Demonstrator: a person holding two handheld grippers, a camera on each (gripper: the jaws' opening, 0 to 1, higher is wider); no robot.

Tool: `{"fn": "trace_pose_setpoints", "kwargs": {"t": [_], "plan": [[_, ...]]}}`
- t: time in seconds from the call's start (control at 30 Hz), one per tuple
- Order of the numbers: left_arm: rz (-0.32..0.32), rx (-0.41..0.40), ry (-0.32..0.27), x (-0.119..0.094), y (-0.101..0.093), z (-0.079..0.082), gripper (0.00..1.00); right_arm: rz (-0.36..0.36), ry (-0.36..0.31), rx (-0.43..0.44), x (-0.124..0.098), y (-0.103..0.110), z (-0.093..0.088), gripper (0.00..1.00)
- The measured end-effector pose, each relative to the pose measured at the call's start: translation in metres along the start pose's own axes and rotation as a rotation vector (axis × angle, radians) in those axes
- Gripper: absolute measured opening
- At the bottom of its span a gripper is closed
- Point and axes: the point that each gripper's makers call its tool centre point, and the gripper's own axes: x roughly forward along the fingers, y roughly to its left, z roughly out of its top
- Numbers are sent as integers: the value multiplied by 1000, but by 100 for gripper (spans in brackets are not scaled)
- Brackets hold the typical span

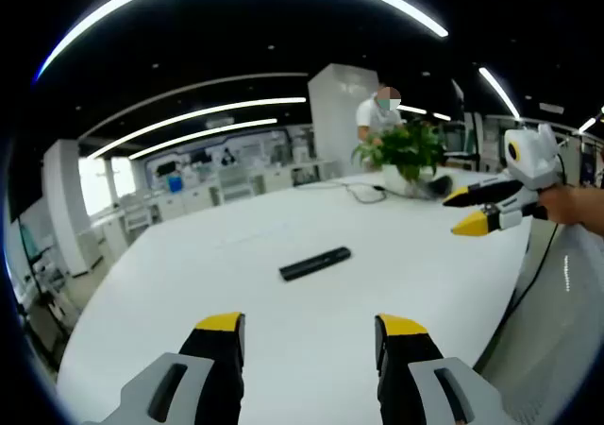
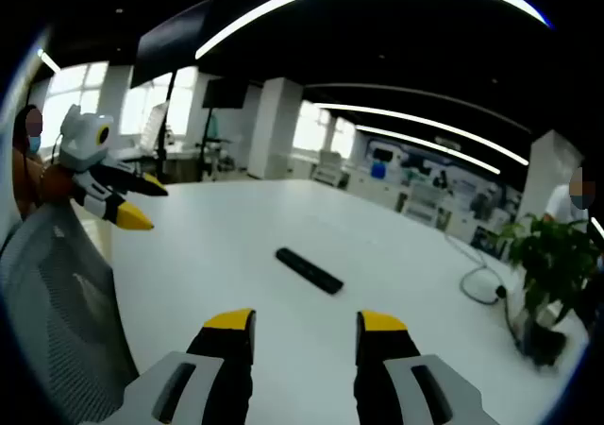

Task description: Press the specified remote control buttons in sequence, fully releasing each button before pressing the next.

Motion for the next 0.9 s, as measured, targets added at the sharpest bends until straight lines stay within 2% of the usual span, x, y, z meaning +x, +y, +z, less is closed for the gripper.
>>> {"fn": "trace_pose_setpoints", "kwargs": {"t": [0.9], "plan": [[0, 1, -1, 0, -2, 1, 57, -4, 10, -17, -1, 0, 0, 39]]}}
